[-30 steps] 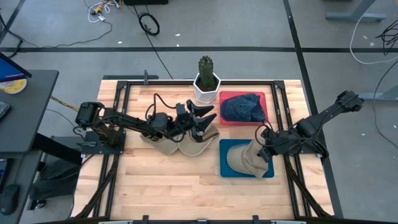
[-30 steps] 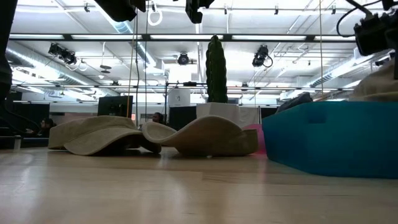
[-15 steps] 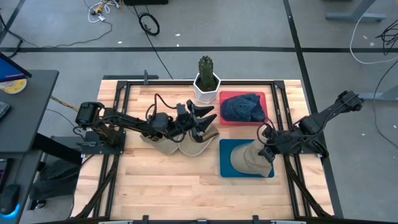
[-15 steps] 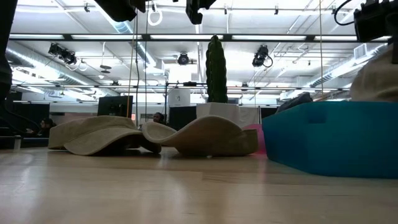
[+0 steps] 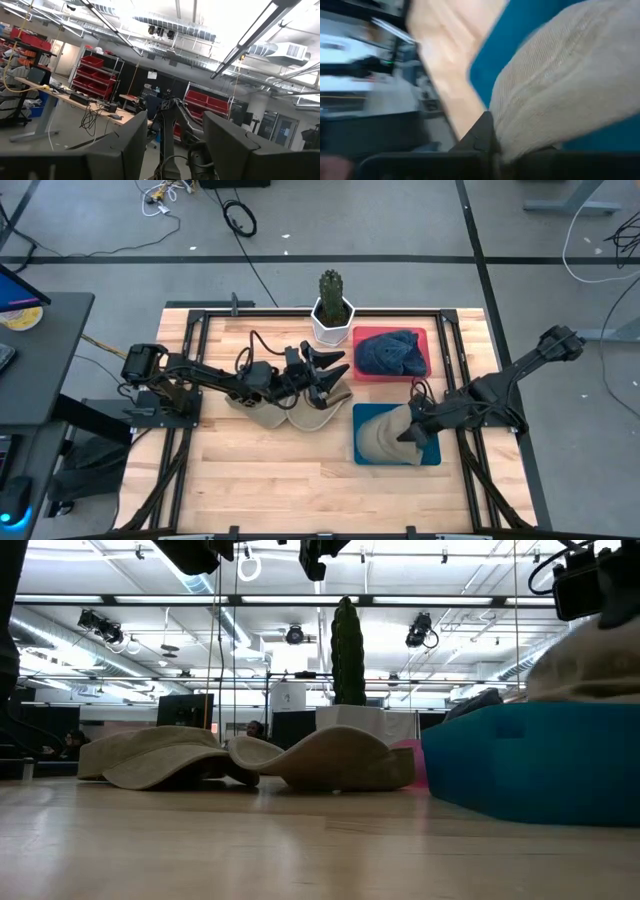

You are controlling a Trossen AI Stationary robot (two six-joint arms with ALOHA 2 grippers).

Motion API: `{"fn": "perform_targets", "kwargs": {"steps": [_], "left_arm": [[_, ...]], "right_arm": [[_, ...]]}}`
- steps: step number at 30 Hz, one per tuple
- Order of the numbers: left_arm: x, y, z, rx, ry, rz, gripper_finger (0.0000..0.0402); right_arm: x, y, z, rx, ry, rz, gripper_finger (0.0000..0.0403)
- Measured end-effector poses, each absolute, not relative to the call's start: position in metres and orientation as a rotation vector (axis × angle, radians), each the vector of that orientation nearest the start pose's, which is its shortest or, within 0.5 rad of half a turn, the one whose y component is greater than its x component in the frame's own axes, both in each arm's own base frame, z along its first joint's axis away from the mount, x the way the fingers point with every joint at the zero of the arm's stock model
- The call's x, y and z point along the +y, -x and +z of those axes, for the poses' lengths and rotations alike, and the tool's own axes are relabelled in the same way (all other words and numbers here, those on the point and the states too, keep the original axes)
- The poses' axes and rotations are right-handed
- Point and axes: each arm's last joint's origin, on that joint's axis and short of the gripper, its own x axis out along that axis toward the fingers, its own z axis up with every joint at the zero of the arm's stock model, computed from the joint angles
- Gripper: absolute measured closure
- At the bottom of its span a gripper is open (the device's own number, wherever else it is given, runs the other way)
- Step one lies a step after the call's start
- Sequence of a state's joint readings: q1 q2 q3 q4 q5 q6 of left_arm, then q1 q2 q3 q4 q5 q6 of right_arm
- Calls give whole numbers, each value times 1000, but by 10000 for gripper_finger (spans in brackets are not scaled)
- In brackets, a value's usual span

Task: Pick & Place hat
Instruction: Put the center brown cap into the blue bin

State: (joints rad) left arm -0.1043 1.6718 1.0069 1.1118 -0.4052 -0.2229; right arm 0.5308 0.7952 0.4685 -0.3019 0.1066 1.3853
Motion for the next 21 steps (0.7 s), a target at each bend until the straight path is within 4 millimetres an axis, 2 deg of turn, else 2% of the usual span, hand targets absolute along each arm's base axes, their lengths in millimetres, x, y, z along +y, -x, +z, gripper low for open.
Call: {"fn": "perform_targets", "kwargs": {"steps": [3, 10, 17, 21], "left_arm": [[-26, -361, 303, -465, 331, 247, 205], [-26, -361, 303, -464, 331, 247, 205], [-26, -361, 303, -464, 331, 247, 205], [-26, -361, 303, -464, 331, 246, 205]], "right_arm": [[82, -144, 210, 744, -1167, -54, 387], [80, -138, 192, 850, -1247, -137, 387], [80, -135, 191, 881, -1315, -160, 387], [80, -127, 184, 959, -1357, -279, 387]]}}
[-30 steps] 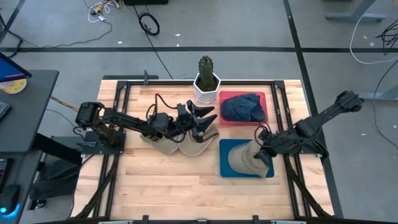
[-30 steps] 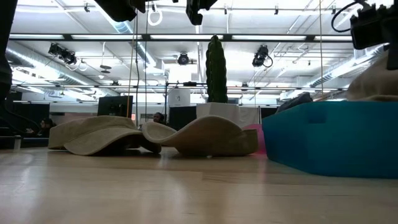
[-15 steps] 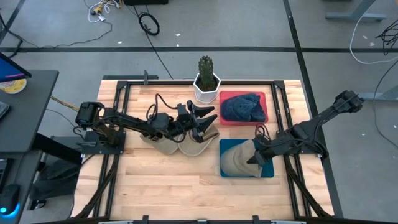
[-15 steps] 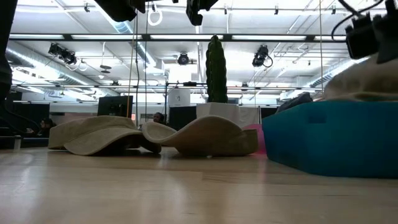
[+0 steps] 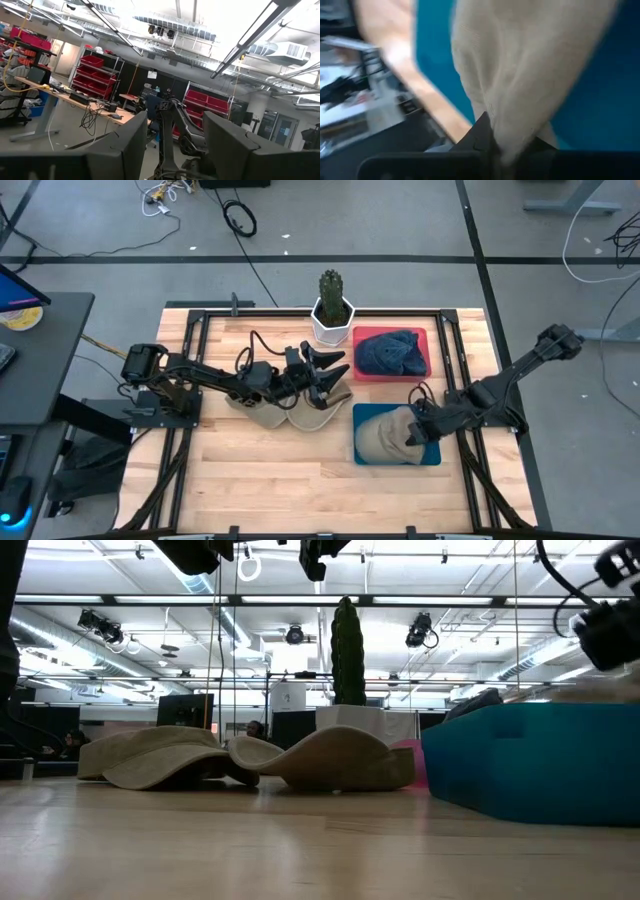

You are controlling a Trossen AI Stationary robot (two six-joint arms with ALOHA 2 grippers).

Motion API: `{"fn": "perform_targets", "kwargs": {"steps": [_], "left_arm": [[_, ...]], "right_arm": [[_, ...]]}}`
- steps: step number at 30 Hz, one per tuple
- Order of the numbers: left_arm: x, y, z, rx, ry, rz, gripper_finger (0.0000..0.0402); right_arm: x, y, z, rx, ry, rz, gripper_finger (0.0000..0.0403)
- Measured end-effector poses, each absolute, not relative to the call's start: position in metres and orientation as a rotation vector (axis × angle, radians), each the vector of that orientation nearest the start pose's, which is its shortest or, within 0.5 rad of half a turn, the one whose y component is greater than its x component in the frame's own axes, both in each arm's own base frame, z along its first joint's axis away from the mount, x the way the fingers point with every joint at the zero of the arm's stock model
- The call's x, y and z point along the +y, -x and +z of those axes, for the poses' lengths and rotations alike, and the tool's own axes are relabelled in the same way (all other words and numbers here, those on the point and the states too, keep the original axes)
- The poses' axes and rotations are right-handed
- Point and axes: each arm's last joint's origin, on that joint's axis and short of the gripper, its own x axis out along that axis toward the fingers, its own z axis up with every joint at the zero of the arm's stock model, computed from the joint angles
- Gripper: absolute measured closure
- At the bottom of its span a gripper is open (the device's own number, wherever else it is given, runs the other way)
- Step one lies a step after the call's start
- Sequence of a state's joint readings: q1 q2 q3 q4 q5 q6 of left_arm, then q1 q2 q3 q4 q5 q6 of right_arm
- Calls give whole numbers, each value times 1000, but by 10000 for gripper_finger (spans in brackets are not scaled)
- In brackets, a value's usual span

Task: Pick & Place hat
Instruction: Put the center brown cap into the blue bin

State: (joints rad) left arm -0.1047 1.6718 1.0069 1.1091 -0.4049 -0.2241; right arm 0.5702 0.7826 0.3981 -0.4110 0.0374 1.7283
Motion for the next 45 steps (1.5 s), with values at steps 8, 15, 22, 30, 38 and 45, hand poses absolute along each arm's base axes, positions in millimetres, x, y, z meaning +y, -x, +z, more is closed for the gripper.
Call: {"fn": "perform_targets", "kwargs": {"steps": [8, 15, 22, 30, 38, 45], "left_arm": [[-26, -361, 303, -464, 331, 247, 205], [-26, -361, 303, -463, 330, 248, 205], [-26, -361, 302, -456, 329, 249, 205], [-26, -361, 302, -457, 329, 249, 205], [-26, -361, 302, -456, 328, 249, 205], [-26, -361, 302, -456, 329, 248, 205]], "right_arm": [[79, -115, 180, 1032, -1334, -442, 387], [78, -113, 188, 1050, -1301, -479, 386], [73, -106, 193, 1098, -1278, -588, 382], [80, -108, 196, 1216, -1341, -479, 361], [83, -107, 198, 1304, -1355, -401, 242], [81, -104, 204, 1273, -1370, -327, 144]]}}
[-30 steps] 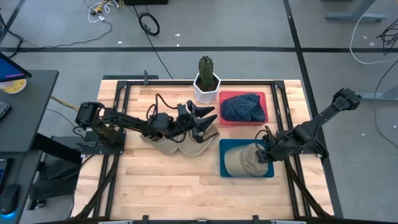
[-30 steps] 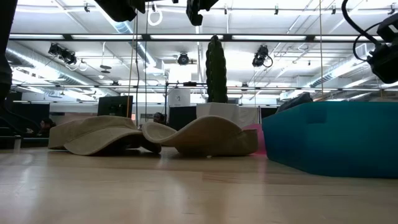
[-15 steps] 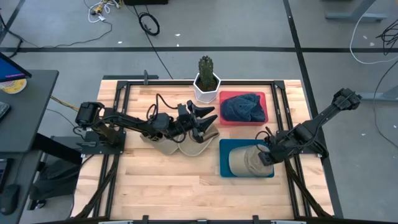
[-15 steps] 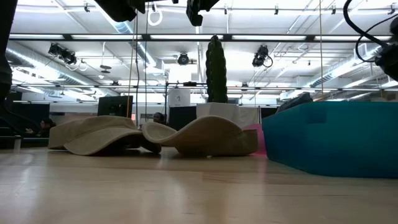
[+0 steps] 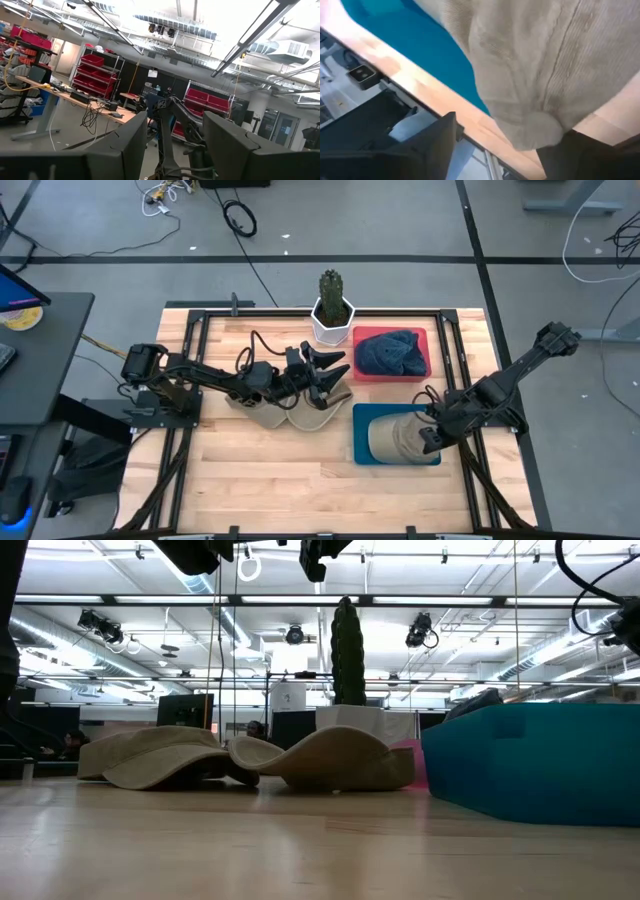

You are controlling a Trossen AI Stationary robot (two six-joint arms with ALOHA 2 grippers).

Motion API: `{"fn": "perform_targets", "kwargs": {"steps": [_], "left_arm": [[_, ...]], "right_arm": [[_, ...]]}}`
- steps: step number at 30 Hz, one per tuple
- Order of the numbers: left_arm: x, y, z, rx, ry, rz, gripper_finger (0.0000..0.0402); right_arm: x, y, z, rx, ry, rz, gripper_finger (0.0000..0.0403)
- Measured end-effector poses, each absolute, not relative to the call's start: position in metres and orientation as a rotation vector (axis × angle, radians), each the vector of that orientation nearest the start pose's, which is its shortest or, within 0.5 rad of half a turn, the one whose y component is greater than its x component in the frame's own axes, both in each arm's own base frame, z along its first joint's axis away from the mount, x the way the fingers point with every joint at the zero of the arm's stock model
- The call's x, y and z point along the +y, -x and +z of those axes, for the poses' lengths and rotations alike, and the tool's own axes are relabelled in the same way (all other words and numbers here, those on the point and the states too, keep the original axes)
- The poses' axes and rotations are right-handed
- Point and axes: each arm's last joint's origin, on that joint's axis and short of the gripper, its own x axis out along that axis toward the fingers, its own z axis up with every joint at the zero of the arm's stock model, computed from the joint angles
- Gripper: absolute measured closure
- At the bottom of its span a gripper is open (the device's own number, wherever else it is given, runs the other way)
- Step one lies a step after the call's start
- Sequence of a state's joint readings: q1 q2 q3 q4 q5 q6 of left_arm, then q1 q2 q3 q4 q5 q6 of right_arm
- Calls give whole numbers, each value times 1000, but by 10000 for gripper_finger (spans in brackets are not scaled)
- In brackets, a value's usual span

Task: Pick & Place hat
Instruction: Put the center brown cap into the blue bin, then put the left brown cap into the blue bin

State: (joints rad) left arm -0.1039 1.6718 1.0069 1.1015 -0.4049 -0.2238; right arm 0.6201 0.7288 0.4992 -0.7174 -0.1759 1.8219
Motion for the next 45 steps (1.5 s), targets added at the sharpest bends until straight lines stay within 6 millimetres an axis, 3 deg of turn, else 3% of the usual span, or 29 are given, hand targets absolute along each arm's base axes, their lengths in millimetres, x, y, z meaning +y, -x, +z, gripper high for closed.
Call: {"fn": "perform_targets", "kwargs": {"steps": [6, 15, 21, 31, 38, 42, 45], "left_arm": [[-27, -361, 302, -459, 349, 240, 205], [-28, -361, 302, -458, 350, 238, 205], [-28, -361, 302, -458, 350, 237, 205], [-29, -361, 302, -463, 390, 227, 205], [-31, -351, 318, -483, 404, 245, 205], [-34, -338, 329, -376, 390, 291, 205], [-37, -326, 340, -186, 372, 350, 205]], "right_arm": [[77, -97, 211, 1293, -1414, -262, 122], [71, -82, 219, 1330, -1464, -173, 142], [67, -76, 249, 1246, -1492, -45, 157], [53, -70, 318, 860, -1455, 95, 175], [42, -73, 362, 311, -1281, 129, 175], [41, -77, 374, 145, -1198, 136, 175], [42, -79, 376, 91, -1138, 107, 175]]}}
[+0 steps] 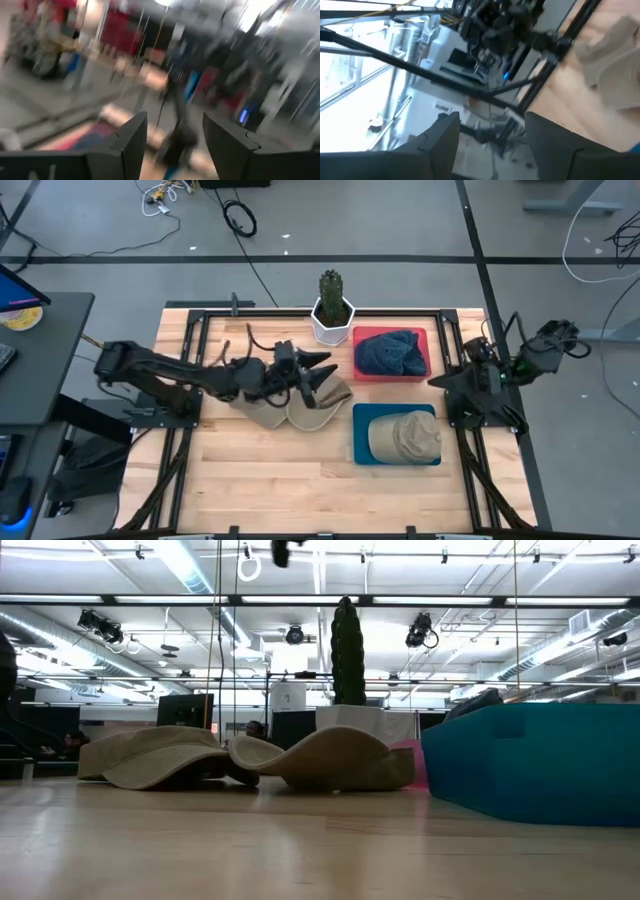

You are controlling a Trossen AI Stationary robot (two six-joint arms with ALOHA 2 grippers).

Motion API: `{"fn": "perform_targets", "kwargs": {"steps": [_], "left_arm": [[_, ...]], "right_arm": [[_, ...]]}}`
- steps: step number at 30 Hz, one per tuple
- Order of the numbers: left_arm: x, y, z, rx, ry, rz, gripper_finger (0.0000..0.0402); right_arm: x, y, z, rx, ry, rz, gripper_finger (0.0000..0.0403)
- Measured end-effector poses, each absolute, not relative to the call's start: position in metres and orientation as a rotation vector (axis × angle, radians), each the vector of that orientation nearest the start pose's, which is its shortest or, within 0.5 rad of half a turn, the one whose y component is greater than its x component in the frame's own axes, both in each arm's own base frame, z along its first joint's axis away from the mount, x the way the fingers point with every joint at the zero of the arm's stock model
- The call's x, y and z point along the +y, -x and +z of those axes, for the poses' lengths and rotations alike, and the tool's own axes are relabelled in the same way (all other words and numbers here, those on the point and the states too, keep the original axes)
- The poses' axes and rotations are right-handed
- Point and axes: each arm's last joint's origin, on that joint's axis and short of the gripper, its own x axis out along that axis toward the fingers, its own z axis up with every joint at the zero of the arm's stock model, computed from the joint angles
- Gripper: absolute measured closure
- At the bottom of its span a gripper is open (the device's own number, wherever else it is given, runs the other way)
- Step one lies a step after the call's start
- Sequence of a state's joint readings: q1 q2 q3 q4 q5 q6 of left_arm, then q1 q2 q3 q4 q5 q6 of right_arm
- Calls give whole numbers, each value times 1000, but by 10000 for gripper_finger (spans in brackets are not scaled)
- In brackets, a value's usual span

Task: Pick & Place hat
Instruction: Put the left brown cap into the blue bin

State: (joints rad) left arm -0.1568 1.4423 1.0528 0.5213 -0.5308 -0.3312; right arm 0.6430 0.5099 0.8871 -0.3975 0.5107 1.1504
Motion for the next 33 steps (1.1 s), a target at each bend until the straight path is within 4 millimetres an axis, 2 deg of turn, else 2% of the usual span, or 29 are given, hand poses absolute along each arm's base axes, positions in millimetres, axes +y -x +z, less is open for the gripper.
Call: {"fn": "perform_targets", "kwargs": {"steps": [7, 12, 17, 21, 25, 30, 33], "left_arm": [[-30, -291, 374, 272, 436, 483, 205], [-16, -265, 383, 574, 532, 575, 203], [-2, -241, 364, 901, 613, 706, 192], [9, -230, 341, 1103, 680, 793, 177], [15, -229, 325, 1182, 708, 771, 165], [14, -230, 305, 1270, 627, 735, 161], [17, -227, 291, 1294, 588, 781, 161]], "right_arm": [[42, -85, 374, 46, -1004, -8, 175], [46, -91, 371, 54, -921, -51, 175], [50, -100, 367, 83, -848, -84, 175], [53, -108, 364, 98, -822, -120, 175], [59, -117, 359, 138, -801, -121, 175], [66, -127, 354, 185, -795, -116, 175], [69, -131, 352, 200, -803, -121, 175]]}}
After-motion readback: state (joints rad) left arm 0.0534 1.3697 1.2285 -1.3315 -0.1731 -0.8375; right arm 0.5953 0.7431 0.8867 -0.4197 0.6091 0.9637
